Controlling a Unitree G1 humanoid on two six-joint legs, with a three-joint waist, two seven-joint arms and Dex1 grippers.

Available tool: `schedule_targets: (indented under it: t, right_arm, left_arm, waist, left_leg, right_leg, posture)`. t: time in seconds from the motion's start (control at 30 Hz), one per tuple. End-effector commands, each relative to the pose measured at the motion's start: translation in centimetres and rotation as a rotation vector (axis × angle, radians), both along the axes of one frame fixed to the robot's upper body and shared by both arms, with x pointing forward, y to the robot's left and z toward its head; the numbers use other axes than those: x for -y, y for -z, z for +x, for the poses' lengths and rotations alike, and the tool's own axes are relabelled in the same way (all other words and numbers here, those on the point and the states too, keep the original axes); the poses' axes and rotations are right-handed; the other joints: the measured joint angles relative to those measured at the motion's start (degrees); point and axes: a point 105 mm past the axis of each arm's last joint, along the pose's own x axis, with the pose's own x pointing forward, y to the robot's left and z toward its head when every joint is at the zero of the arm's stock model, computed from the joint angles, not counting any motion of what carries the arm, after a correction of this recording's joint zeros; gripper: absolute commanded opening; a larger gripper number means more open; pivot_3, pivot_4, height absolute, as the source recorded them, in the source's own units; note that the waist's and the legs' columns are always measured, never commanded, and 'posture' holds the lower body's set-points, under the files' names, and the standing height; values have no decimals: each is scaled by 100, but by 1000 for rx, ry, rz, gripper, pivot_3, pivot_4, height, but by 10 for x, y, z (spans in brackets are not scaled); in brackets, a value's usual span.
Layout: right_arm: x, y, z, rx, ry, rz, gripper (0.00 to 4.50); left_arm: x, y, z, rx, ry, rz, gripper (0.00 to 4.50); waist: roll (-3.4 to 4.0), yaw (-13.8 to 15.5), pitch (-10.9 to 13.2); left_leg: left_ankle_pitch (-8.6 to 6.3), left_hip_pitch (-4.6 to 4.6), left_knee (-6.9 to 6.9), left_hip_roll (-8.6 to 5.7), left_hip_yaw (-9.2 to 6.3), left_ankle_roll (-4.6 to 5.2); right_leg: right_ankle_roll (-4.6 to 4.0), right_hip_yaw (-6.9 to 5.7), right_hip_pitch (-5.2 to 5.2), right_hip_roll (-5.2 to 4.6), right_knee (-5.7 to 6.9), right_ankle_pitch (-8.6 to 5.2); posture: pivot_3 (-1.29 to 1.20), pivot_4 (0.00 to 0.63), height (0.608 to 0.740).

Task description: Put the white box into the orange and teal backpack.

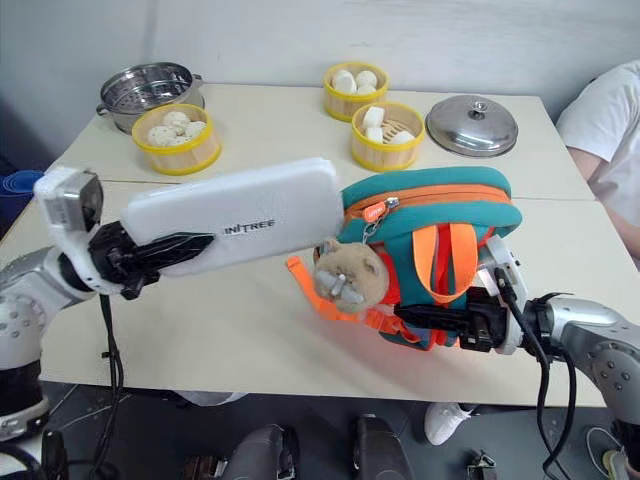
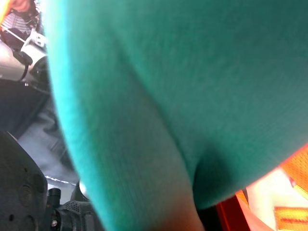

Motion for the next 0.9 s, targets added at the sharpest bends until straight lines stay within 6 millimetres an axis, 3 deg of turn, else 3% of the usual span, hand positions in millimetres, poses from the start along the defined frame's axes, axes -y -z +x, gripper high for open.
schedule_targets:
  t: [0.03,0.2,0.3,0.43,0.53,0.67,0.73,0.83,0.9]
  right_arm:
    - [-4,-2,1,23,-13,4,36]
    - [-10,-4,4,48,-23,12,36]
    - [-15,-7,6,67,-33,24,36]
    - [-22,-10,8,70,-42,57,36]
    - [-25,-6,10,79,-51,41,36]
    - [-29,-6,12,93,-59,37,36]
    - [-30,-7,14,97,-54,40,36]
    - [-30,-9,19,122,-13,49,0]
    - [-29,-12,24,145,37,68,0]
  left_arm:
    - [11,1,8,130,43,141,1181]
    - [22,15,28,299,105,476,1181]
    - [44,8,40,347,123,548,1181]
    - [101,11,48,390,208,549,1181]
    - [161,20,50,403,273,504,1181]
    - [211,15,71,412,157,368,1181]
    - [216,18,73,403,174,316,1181]
    - [205,17,71,339,212,265,2191]
    - [180,-2,68,345,235,157,2784]
  waist:
    - [0,12,0]
    - [-2,24,1]
    - [-2,24,1]
    - [-2,89,1]
    - [-3,152,2]
    - [-4,149,2]
    - [-5,139,3]
    - [-4,120,3]
    - [-4,90,3]
  left_leg:
    - [0,0,1,0,0,0]
    - [0,2,6,-3,3,13]
    - [-1,2,5,-2,4,15]
    - [-3,0,11,-6,4,22]
    - [-2,-3,20,-5,8,23]
    - [1,-16,31,-5,14,19]
    - [0,-13,33,-5,16,22]
    - [2,-9,27,0,15,19]
    - [9,-5,22,2,15,9]
  right_leg:
    - [0,1,0,2,0,0]
    - [6,7,3,3,2,4]
    - [6,8,4,3,3,4]
    - [10,11,5,1,5,6]
    - [15,14,3,5,7,7]
    - [21,21,-8,9,5,6]
    - [23,27,-9,11,9,7]
    - [22,29,-16,18,18,7]
    - [21,29,-19,20,25,6]
  posture:
    - [0,150,740]
    - [0,150,740]
    - [0,150,740]
    - [0,150,740]
    - [0,150,740]
    - [0,150,740]
    - [0,150,740]
    - [0,150,740]
    - [0,150,740]
